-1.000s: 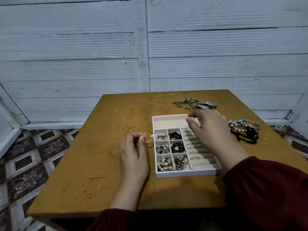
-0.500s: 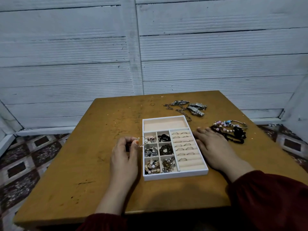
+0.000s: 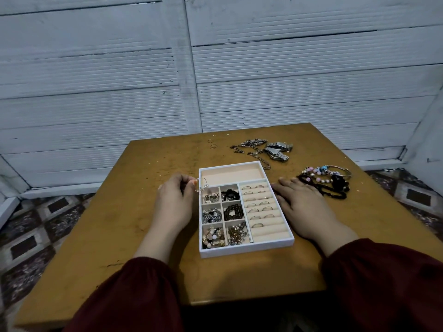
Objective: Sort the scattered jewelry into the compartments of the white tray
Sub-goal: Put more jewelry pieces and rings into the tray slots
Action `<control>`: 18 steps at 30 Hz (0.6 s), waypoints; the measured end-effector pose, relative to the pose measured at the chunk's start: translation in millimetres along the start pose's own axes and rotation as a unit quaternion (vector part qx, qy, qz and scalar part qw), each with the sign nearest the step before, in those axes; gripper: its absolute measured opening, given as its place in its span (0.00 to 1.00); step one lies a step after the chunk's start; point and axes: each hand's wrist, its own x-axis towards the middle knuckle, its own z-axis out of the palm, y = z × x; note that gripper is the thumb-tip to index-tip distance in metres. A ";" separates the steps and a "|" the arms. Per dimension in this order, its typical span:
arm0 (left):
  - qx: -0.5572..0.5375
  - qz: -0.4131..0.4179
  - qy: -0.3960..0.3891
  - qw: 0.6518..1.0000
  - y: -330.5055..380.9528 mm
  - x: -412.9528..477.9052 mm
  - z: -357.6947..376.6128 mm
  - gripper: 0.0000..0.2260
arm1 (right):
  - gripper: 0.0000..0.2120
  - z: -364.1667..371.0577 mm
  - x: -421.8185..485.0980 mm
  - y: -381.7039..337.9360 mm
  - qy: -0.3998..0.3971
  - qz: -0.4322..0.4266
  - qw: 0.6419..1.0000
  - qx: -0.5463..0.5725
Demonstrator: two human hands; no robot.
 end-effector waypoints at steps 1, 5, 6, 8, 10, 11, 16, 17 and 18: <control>0.015 0.002 -0.015 1.000 -0.2 2.3 -0.5 0.09 | 0.21 0.2 0.2 0.0 0.000 0.001 1.000 0.001; 0.075 0.013 -0.080 0.994 7.7 5.4 -1.4 0.08 | 0.21 0.3 -0.8 0.2 0.001 0.003 1.000 0.003; 0.095 0.022 -0.097 0.991 10.6 5.7 -1.2 0.07 | 0.21 0.1 -1.0 0.2 0.001 0.004 1.000 0.003; 0.140 0.043 -0.121 0.982 16.4 6.2 -0.9 0.07 | 0.21 -0.4 -1.1 0.1 -0.001 0.003 1.000 0.002; 0.179 0.063 -0.130 0.973 19.9 7.6 0.5 0.07 | 0.21 -0.7 -1.0 0.2 -0.002 0.003 1.000 -0.001; 0.201 0.070 -0.132 0.968 22.0 8.1 1.1 0.06 | 0.21 -0.7 -0.8 0.2 -0.002 0.004 1.000 -0.001; 0.349 0.121 -0.102 0.924 33.2 9.4 6.0 0.08 | 0.21 -1.2 -0.5 -0.8 0.000 0.006 1.000 0.006; 0.363 0.119 -0.097 0.919 34.3 9.5 7.3 0.09 | 0.21 -1.4 -0.7 -0.7 0.001 0.005 1.000 0.006; 0.372 0.112 -0.094 0.917 34.3 9.7 8.9 0.09 | 0.21 -1.5 -0.8 -0.6 0.001 0.004 1.000 0.007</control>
